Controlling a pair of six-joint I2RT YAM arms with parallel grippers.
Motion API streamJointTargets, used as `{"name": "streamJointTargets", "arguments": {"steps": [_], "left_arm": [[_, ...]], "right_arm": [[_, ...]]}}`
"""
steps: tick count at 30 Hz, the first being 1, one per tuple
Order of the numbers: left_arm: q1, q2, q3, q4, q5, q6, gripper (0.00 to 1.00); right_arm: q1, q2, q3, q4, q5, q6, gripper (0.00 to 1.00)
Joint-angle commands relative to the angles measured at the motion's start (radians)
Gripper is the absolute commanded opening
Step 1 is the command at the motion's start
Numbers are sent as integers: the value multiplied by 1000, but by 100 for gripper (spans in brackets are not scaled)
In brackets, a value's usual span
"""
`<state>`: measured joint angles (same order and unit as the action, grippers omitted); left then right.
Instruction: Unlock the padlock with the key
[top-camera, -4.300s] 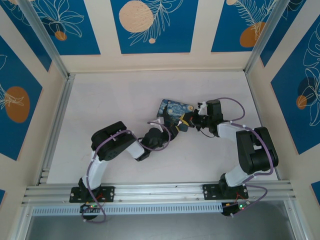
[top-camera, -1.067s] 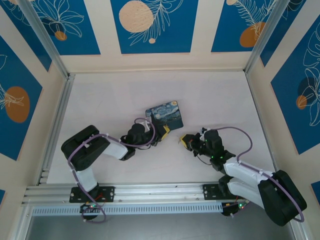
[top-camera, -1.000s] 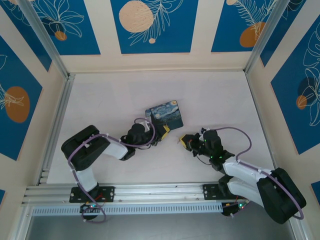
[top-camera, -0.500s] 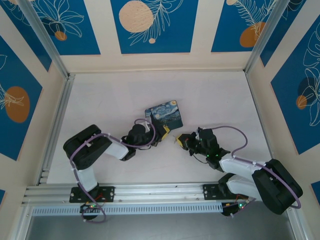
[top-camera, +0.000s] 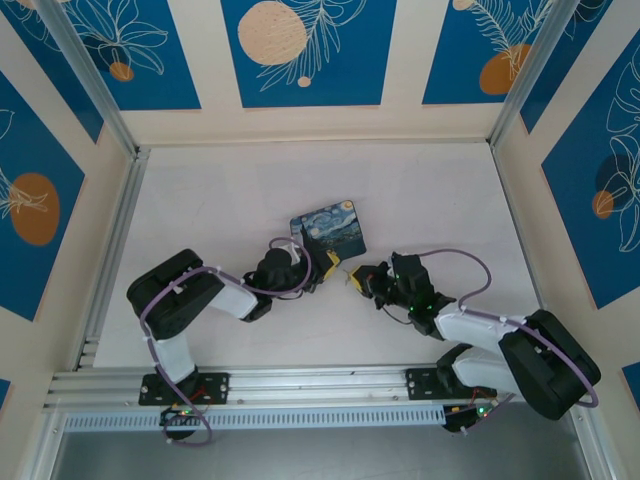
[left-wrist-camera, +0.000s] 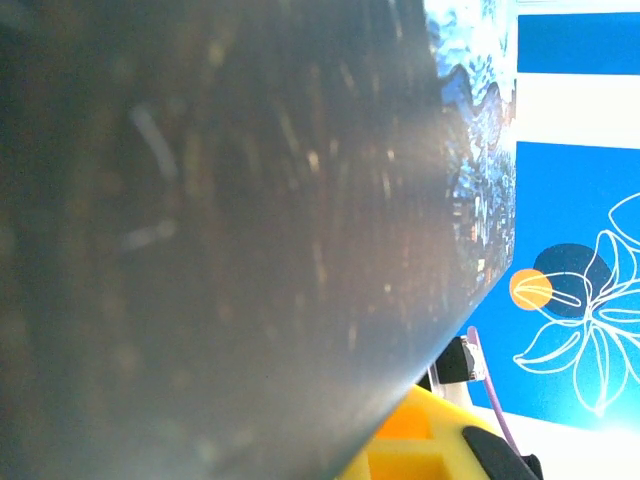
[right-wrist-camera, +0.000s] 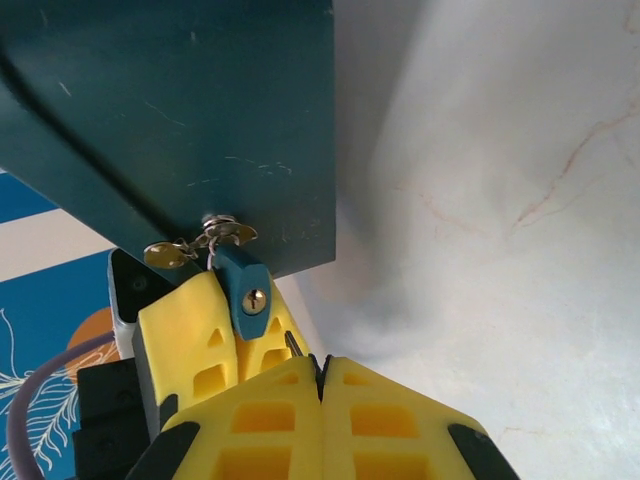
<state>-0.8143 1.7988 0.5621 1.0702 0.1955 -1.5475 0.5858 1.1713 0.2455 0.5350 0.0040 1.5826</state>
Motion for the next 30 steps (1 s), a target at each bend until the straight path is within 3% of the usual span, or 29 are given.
{"name": "streamJointTargets", "arguments": {"steps": [1,17,30], "left_arm": [[-10,5,23,71,-12,-17,0],[-16,2,25,75,-15,-20,0],[-19,-2,2,78,-27,-17,0]], "right_arm": [[9,14,37,17,35,13,0],[5,75,73,31,35,18,0],[-10,35,78,-13,27,7,0]]}}
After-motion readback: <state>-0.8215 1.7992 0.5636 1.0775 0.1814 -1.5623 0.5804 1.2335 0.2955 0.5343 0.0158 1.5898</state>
